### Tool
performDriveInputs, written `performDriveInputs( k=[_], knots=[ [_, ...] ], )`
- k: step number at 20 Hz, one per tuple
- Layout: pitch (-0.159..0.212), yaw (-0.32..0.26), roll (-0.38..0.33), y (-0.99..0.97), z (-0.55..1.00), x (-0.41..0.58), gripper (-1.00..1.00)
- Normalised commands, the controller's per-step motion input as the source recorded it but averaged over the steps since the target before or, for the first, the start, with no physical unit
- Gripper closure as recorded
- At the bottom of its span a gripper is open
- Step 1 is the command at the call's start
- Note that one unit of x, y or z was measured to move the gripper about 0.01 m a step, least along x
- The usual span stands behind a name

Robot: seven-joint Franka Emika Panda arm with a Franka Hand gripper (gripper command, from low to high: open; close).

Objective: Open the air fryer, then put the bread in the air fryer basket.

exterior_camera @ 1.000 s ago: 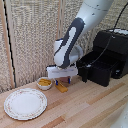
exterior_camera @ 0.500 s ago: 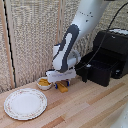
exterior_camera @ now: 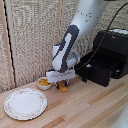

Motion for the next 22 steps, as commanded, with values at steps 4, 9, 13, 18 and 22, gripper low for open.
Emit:
performDriveInputs(
  k=[4, 9, 13, 18, 22],
  knots=[
    [0.0, -0.042, 0.018, 0.0, 0.37, -0.011, 1.0],
    [0.011, -0.08, 0.028, 0.0, 0.98, -0.044, 1.0],
    [0.033, -0.073, 0.0, 0.0, 1.0, 0.061, 1.0],
    [0.055, -0.11, 0.0, -0.01, 0.99, 0.195, 1.0],
    [0.037, -0.213, 0.012, -0.26, 0.83, 0.154, 1.0]
  ],
)
